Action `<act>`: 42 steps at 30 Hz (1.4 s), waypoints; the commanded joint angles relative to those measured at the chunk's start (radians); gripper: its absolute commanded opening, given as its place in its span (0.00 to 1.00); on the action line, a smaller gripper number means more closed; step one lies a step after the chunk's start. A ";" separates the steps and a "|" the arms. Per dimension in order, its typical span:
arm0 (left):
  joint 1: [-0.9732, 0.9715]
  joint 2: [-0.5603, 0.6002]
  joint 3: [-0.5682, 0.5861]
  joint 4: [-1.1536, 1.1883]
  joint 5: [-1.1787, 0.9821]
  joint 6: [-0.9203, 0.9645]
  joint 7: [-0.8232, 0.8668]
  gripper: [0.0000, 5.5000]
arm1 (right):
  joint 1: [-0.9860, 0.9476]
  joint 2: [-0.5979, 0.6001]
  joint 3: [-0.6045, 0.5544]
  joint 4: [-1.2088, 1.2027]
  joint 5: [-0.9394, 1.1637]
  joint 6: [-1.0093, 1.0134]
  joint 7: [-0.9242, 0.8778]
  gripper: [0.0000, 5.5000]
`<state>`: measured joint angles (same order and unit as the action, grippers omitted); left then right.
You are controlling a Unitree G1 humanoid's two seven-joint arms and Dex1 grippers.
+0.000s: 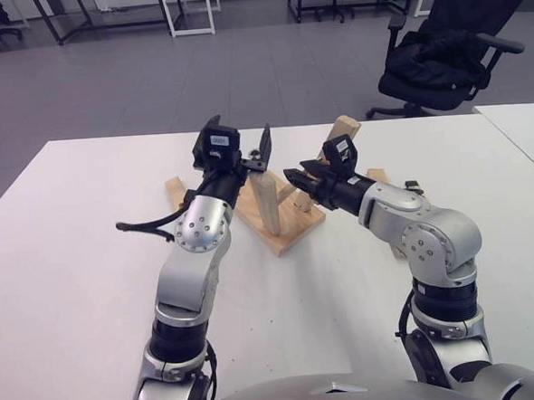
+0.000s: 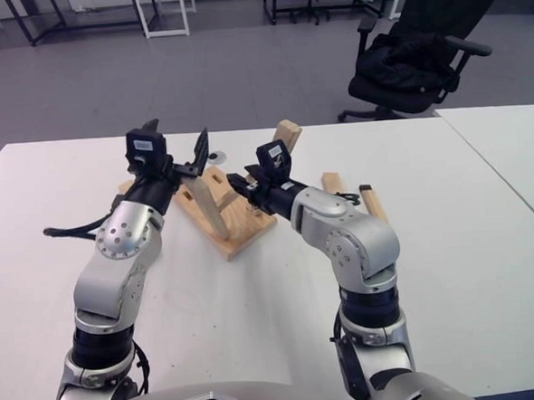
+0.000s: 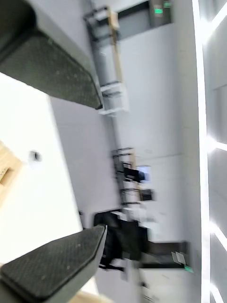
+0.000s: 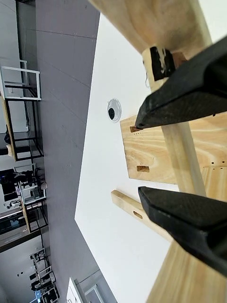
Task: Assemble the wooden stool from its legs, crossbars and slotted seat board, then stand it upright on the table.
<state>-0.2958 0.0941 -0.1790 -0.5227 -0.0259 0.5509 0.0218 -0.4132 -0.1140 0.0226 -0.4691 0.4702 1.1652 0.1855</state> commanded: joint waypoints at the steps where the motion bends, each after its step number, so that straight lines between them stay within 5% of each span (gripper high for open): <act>1: 0.036 0.030 -0.016 0.052 0.048 0.005 -0.017 0.82 | 0.092 -0.008 0.012 0.066 -0.014 0.060 -0.019 0.41; 16: 0.025 0.028 -0.042 0.091 0.109 -0.084 -0.034 0.82 | -0.228 0.039 -0.137 -0.004 0.112 -0.112 0.017 0.41; 22: 0.024 0.025 -0.054 0.078 0.117 -0.083 -0.032 0.82 | 0.041 -0.030 0.053 0.234 -0.033 -0.134 0.005 0.41; 26: 0.033 0.030 -0.069 0.087 0.141 -0.086 -0.035 0.82 | 0.182 -0.010 0.072 0.218 -0.019 -0.122 -0.001 0.41; 37: 0.007 0.033 -0.064 0.114 0.179 -0.116 -0.049 0.82 | -0.263 0.072 -0.185 0.101 0.182 -0.150 -0.051 0.41; 42: 0.007 0.035 -0.065 0.114 0.177 -0.126 -0.057 0.82 | -0.046 0.020 -0.099 0.100 0.155 -0.087 -0.054 0.41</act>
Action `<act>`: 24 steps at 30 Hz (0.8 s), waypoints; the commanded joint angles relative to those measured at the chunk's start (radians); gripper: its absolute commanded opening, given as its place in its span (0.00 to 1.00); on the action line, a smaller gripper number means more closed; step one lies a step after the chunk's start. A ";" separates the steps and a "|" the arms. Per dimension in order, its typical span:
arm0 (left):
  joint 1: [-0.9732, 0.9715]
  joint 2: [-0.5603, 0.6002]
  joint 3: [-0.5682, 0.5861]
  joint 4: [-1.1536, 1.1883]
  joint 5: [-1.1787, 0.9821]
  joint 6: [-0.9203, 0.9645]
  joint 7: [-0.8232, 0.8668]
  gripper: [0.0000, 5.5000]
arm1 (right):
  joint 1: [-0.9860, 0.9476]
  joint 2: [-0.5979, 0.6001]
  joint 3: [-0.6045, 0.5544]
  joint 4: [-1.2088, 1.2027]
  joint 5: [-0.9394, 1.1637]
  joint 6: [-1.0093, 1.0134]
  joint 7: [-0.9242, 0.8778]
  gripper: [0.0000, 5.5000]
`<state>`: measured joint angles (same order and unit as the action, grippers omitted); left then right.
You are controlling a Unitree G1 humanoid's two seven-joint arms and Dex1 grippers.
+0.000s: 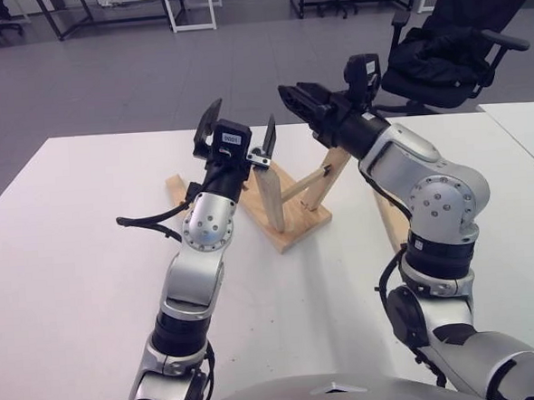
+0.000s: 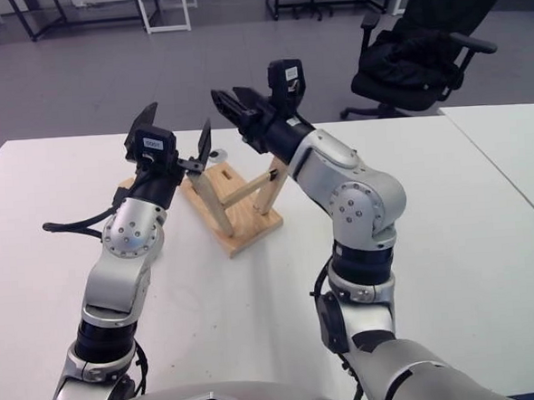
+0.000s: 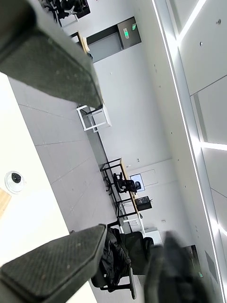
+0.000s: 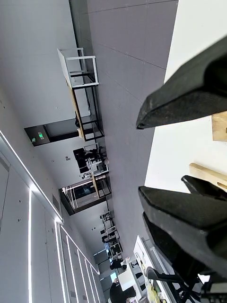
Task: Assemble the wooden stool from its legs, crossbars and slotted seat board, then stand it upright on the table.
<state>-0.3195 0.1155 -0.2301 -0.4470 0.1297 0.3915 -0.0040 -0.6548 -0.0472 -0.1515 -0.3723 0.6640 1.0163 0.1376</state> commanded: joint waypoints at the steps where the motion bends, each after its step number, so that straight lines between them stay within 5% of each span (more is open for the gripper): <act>1: 0.032 0.014 -0.015 0.037 0.022 0.033 -0.034 0.82 | 0.305 -0.063 0.103 0.031 -0.063 0.066 -0.007 0.41; 4: 0.036 0.012 -0.023 0.039 0.026 0.031 -0.036 0.82 | 0.473 -0.061 0.167 0.096 -0.101 0.054 -0.003 0.41; 11: 0.020 0.023 -0.020 0.051 0.031 0.022 -0.042 0.82 | 0.327 -0.004 0.070 0.036 0.022 0.028 -0.008 0.41; 15: 0.000 0.047 -0.022 0.036 0.050 0.021 -0.055 0.82 | 0.183 -0.100 -0.026 -0.074 0.128 -0.026 0.094 0.41; 20: -0.065 0.054 0.002 -0.025 0.040 0.008 -0.095 0.82 | -0.086 -0.262 -0.223 0.067 0.173 -0.148 0.131 0.41; 24: -0.131 0.048 0.064 -0.083 0.020 0.040 -0.108 0.82 | -0.087 -0.382 -0.112 0.358 -0.104 -0.323 0.136 0.41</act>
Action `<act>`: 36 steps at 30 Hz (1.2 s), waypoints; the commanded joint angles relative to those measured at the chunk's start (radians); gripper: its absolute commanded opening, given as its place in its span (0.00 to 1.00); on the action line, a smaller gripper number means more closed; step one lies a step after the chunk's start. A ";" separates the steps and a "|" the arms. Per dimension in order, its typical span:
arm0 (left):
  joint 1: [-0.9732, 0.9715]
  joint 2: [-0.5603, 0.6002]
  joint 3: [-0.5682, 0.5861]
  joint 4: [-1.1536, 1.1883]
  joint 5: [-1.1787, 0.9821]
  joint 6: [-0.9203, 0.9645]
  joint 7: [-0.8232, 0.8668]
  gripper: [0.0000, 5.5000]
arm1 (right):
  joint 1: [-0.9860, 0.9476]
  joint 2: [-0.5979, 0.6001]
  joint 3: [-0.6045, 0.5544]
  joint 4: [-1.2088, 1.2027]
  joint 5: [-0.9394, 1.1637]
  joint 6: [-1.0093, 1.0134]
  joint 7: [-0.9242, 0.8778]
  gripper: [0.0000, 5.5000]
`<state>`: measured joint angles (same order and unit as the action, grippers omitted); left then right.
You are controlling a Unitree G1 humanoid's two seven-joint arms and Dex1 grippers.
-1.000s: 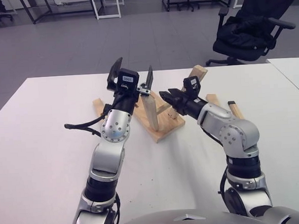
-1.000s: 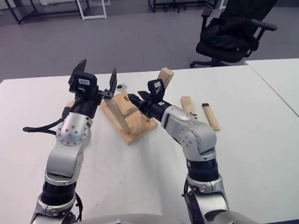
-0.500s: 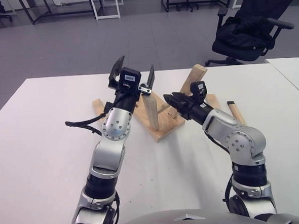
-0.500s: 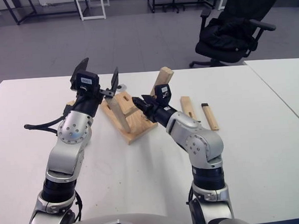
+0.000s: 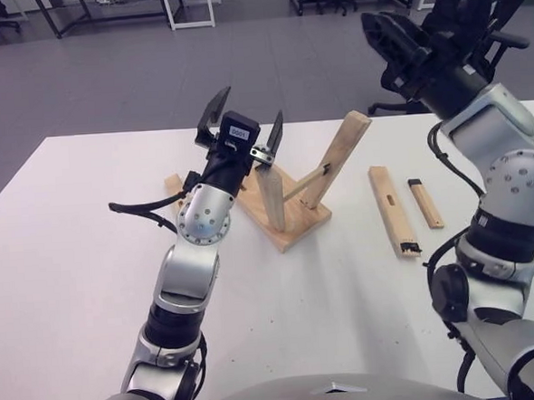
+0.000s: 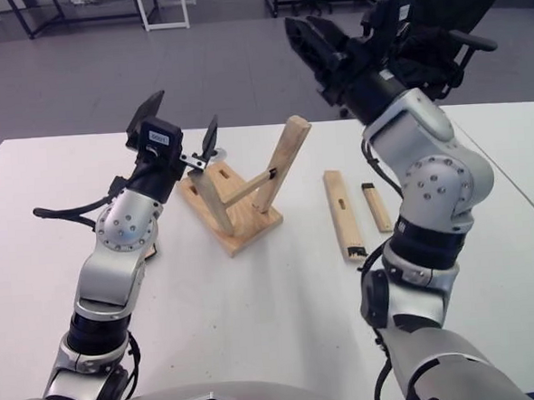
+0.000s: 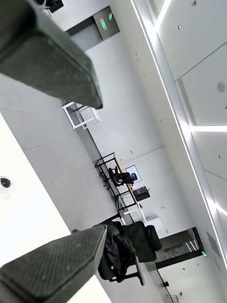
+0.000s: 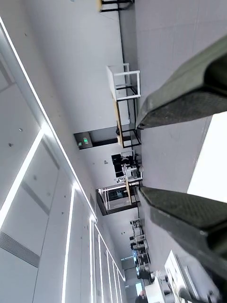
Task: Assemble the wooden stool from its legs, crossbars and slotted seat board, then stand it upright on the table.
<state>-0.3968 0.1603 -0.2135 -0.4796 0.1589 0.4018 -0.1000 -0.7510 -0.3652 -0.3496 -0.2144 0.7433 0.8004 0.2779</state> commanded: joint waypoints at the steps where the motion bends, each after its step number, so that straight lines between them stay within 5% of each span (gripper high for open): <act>1: -0.064 0.003 0.069 -0.068 -0.017 0.034 -0.013 0.82 | 0.020 -0.070 0.119 0.277 -0.243 -0.149 -0.007 0.41; 4: -0.073 -0.015 0.178 -0.120 -0.082 0.058 -0.001 0.82 | 0.073 -0.077 0.239 0.450 -0.396 -0.295 0.062 0.41; 8: 0.220 0.072 0.263 -0.036 -0.050 -0.003 -0.021 0.82 | 0.202 -0.078 0.410 0.602 -0.553 -0.498 0.207 0.41; 12: 0.392 0.176 0.158 0.246 0.047 -0.165 -0.064 0.82 | 0.243 -0.038 0.478 0.753 -0.639 -0.670 0.267 0.41; 18: 0.279 0.202 0.050 0.652 0.098 -0.412 -0.107 0.82 | 0.263 0.002 0.523 0.910 -0.697 -0.857 0.366 0.41; 27: 0.140 0.135 -0.051 0.984 0.113 -0.576 -0.155 0.82 | 0.468 -0.060 0.559 0.560 -0.664 -0.744 0.547 0.41; 36: 0.282 0.180 0.028 0.654 0.046 -0.496 -0.175 0.82 | 0.521 -0.083 0.457 0.339 -0.666 -0.610 0.397 0.41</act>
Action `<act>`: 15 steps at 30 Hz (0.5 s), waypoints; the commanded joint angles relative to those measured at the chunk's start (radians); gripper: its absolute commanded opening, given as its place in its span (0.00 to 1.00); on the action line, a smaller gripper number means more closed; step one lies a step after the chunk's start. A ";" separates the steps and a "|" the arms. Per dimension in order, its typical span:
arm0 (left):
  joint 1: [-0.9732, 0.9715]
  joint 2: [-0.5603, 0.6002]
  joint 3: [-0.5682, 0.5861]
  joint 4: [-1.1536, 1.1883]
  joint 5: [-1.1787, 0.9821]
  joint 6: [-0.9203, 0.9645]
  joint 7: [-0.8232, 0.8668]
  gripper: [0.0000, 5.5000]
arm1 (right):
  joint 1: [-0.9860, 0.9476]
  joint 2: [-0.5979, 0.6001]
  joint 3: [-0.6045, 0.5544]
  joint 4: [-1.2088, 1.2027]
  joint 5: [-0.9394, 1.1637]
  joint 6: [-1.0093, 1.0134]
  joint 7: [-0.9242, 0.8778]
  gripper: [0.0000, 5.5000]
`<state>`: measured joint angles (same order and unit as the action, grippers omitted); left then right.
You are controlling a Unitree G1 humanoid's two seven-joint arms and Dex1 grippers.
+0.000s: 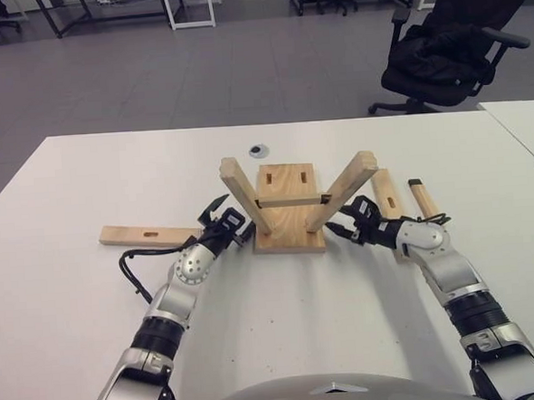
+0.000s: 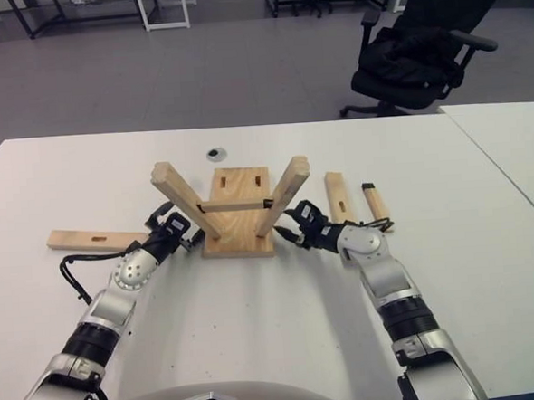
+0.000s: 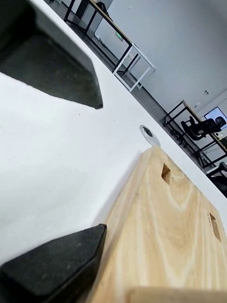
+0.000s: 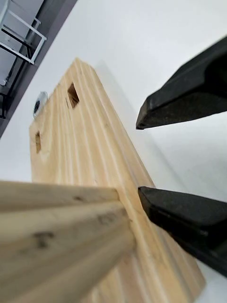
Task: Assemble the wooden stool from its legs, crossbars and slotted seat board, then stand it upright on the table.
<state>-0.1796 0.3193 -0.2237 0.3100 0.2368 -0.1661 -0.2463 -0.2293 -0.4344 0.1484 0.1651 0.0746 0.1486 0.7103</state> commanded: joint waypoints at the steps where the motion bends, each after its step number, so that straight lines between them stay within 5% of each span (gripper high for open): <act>1: 0.079 0.026 0.061 -0.195 -0.046 0.102 -0.032 0.82 | -0.001 -0.018 -0.054 -0.042 0.003 0.048 -0.046 0.41; 5: 0.106 0.015 0.255 -0.527 -0.123 0.344 0.023 0.82 | -0.013 -0.006 -0.102 -0.012 0.010 0.073 -0.097 0.41; 8: -0.057 -0.056 0.408 -0.822 -0.293 0.551 0.105 0.82 | -0.020 0.010 -0.115 0.037 -0.012 0.070 -0.155 0.41; 15: -0.492 -0.303 0.258 -1.103 -0.581 0.909 0.266 0.82 | -0.039 0.036 -0.114 0.117 -0.039 0.049 -0.238 0.41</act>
<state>-0.6512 0.0510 0.0832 -0.7718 -0.3199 0.6677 -0.0160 -0.2396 -0.4096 0.0391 0.2667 0.0397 0.1999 0.4851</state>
